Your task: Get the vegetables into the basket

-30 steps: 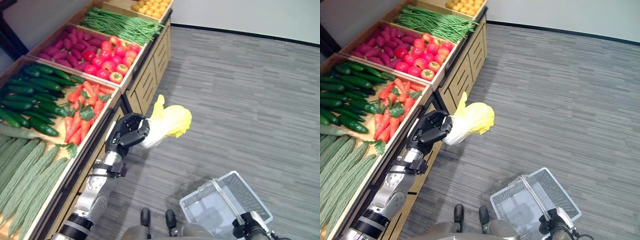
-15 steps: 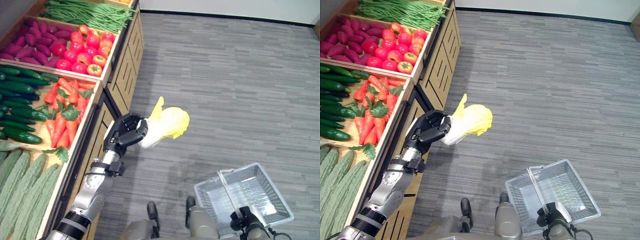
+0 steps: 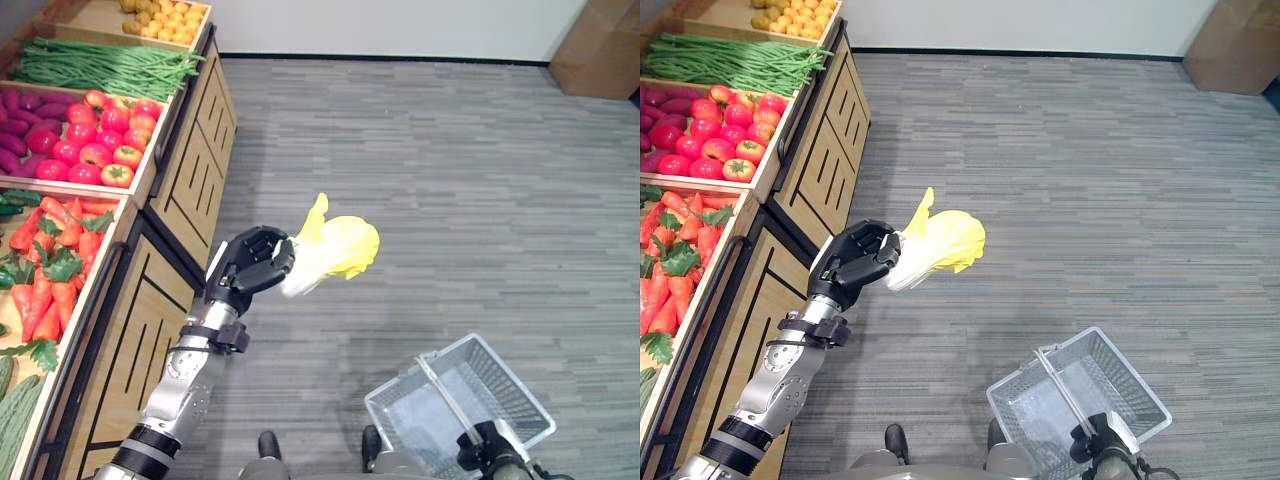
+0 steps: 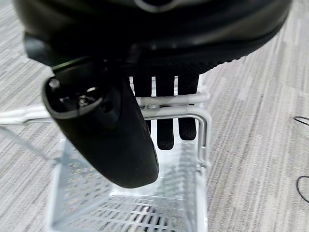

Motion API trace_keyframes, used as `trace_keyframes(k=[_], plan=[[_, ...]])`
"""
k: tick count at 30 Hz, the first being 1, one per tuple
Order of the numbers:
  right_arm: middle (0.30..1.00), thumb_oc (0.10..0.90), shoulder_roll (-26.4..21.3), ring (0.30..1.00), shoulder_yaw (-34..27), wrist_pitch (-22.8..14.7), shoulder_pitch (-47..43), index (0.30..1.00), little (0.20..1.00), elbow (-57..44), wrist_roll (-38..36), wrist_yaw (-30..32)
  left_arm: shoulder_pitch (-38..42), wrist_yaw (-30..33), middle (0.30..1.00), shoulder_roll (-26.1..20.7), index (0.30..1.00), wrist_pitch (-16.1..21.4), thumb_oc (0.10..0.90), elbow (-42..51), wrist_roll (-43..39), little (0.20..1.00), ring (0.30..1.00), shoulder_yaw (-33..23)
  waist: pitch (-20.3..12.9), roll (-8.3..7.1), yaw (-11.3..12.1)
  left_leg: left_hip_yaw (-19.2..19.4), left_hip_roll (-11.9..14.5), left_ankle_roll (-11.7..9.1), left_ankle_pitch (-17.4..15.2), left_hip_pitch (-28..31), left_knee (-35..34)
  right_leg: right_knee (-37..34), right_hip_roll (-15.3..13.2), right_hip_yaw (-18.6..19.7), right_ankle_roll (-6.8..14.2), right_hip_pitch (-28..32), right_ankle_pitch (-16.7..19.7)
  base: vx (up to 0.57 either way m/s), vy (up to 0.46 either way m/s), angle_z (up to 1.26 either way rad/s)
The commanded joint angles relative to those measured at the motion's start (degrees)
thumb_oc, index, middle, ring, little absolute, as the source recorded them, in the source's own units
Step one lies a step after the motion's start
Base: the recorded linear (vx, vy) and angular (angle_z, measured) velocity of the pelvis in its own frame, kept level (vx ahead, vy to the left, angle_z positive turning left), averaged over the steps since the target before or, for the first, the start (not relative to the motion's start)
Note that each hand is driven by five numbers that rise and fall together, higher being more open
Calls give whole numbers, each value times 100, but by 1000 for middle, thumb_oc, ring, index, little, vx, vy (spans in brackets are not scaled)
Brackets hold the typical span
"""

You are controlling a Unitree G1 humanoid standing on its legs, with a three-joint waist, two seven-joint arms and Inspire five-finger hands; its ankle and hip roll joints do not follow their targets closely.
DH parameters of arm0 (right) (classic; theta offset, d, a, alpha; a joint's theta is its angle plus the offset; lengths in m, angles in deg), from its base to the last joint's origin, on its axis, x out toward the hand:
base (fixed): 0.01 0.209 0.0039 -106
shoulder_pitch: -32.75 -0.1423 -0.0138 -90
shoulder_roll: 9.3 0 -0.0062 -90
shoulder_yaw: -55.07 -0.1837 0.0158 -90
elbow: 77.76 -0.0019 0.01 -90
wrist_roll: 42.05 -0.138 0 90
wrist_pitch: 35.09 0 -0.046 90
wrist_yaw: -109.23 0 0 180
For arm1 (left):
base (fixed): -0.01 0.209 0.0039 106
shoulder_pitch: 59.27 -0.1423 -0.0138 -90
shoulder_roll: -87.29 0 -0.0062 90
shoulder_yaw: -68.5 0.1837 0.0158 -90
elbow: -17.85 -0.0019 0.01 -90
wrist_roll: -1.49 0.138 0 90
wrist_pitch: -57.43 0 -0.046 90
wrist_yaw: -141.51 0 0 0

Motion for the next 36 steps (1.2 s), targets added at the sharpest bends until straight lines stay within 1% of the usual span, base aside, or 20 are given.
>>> trace_keyframes(k=[1,2,3,4,5,6,8,10,13,20,22,23,26,27,28,29,31,34,35,36], plan=[[300,400,-366,300,94,-266,-165,300,300,-206,-206,272,500,-209,300,18,300,491,400,674,-106,300,300,-164,-84,-89,60,-220,24,-273,-238,-374,706,239,-193,-137,94,-297,100,-13,-182,2],[300,400,-415,300,113,-282,-186,300,300,-251,-198,269,518,-219,300,20,300,501,400,660,-111,300,300,-140,-33,-75,67,-369,31,-299,-261,-395,882,243,-158,-113,60,-243,74,10,-119,-3],[300,400,-494,300,133,-288,-226,300,300,-277,-191,283,532,-219,300,28,300,508,400,643,-109,300,300,-100,-14,-61,116,-683,-9,-335,-195,-460,980,243,-130,-45,34,-229,72,23,-71,-8],[300,400,-592,300,166,-291,-312,300,300,-328,-170,330,560,-205,300,32,300,516,400,638,-116,300,300,-57,-27,-50,182,-1100,-115,-341,-160,-550,930,215,-131,17,30,-251,85,17,-31,-19],[300,400,-592,300,166,-291,-312,300,300,-328,-170,330,559,-205,300,32,300,516,400,638,-116,300,300,-57,-31,-50,180,-1101,-115,-341,-159,-554,930,215,-131,16,30,-254,85,46,5,-36],[300,400,-811,300,218,-338,-400,300,300,-506,-92,387,540,-184,300,-16,300,522,400,577,-59,300,300,77,-109,-13,233,-1507,-171,-308,-144,-663,531,182,-157,112,76,-264,114,41,14,-23],[300,400,-867,300,259,-350,-457,300,300,-510,-70,359,527,-239,300,-57,300,512,400,559,-114,300,300,108,-158,7,218,-1489,-179,-267,-175,-608,405,198,-148,127,90,-280,108,45,22,-5],[300,400,-958,300,324,-352,-552,300,300,-552,-41,380,607,-228,300,-118,300,502,400,534,-66,300,300,247,-236,39,216,-1475,-219,-227,-123,-509,195,187,-153,150,103,-272,107,81,76,-2],[300,400,-1093,300,458,-353,-781,300,300,-662,23,383,671,-323,300,-259,300,467,400,583,-44,300,300,500,-336,53,193,-1333,-315,-157,-135,-280,-59,121,-213,244,146,-241,169,84,121,-4],[300,400,-1359,300,795,-401,-1354,300,300,-1343,181,401,681,-498,300,-504,300,419,400,612,-15,300,300,767,-408,7,235,-1067,-411,-80,-255,-188,-158,-154,-335,455,278,-304,429,12,87,-26],[300,400,-1636,300,1061,-449,-1777,300,300,-1932,319,383,805,-575,300,-735,300,414,400,643,186,300,300,981,-415,-22,244,-1001,-426,-76,-290,-207,-158,-273,-379,495,332,-349,562,-24,58,-14],[300,400,-1637,300,1060,-445,-1779,300,300,-1936,318,381,808,-574,300,-735,300,414,400,642,187,300,300,980,-413,-22,245,-999,-427,-75,-291,-206,-158,-277,-379,497,333,-348,565,-24,39,-12],[300,400,-1899,300,1433,-504,-2283,300,300,-2569,455,299,1065,-737,300,-1097,300,379,400,754,401,300,300,1355,-453,-43,240,-943,-425,-83,-320,-166,-158,-336,-399,514,373,-333,621,5,20,-8],[300,400,-1901,300,1431,-500,-2286,300,300,-2572,454,297,1071,-737,300,-1096,300,380,400,751,400,300,300,1356,-445,-43,241,-943,-425,-83,-321,-161,-158,-336,-399,515,373,-329,620,10,12,-5],[300,400,-1977,300,1568,-520,-2483,300,300,-2868,446,231,1234,-837,300,-1327,300,338,400,838,449,300,300,1581,-461,-40,225,-942,-419,-92,-327,-142,-158,-342,-398,499,370,-306,617,0,0,0],[300,400,-2020,300,1636,-535,-2577,300,300,-2951,446,209,1323,-887,300,-1410,300,321,400,858,474,300,300,1695,-474,-44,211,-936,-412,-101,-329,-131,-158,-348,-398,496,372,-289,617,0,0,0],[300,400,-2030,300,1773,-552,-2836,300,300,-2931,390,191,1533,-1010,300,-1581,300,287,400,890,513,300,300,1980,-503,-39,205,-938,-402,-115,-336,-114,-158,-372,-392,485,365,-244,604,0,0,0],[300,400,-1989,300,1860,-559,-3067,300,300,-2945,305,180,1677,-1095,300,-1753,300,285,400,970,543,300,300,2169,-518,-33,204,-929,-389,-130,-338,-92,-158,-391,-389,477,366,-210,604,0,0,0],[300,400,-1963,300,1946,-568,-3279,300,300,-2924,234,179,1780,-1149,300,-1886,300,289,400,1014,587,300,300,2325,-531,-17,206,-931,-380,-140,-341,-76,-158,-400,-375,481,360,-195,604,0,0,0],[300,400,-1898,300,1951,-574,-3394,300,300,-2908,167,205,1825,-1180,300,-1907,300,286,400,1016,634,300,300,2417,-538,-8,205,-925,-371,-146,-343,-66,-158,-400,-374,481,365,-192,605,0,0,0]])
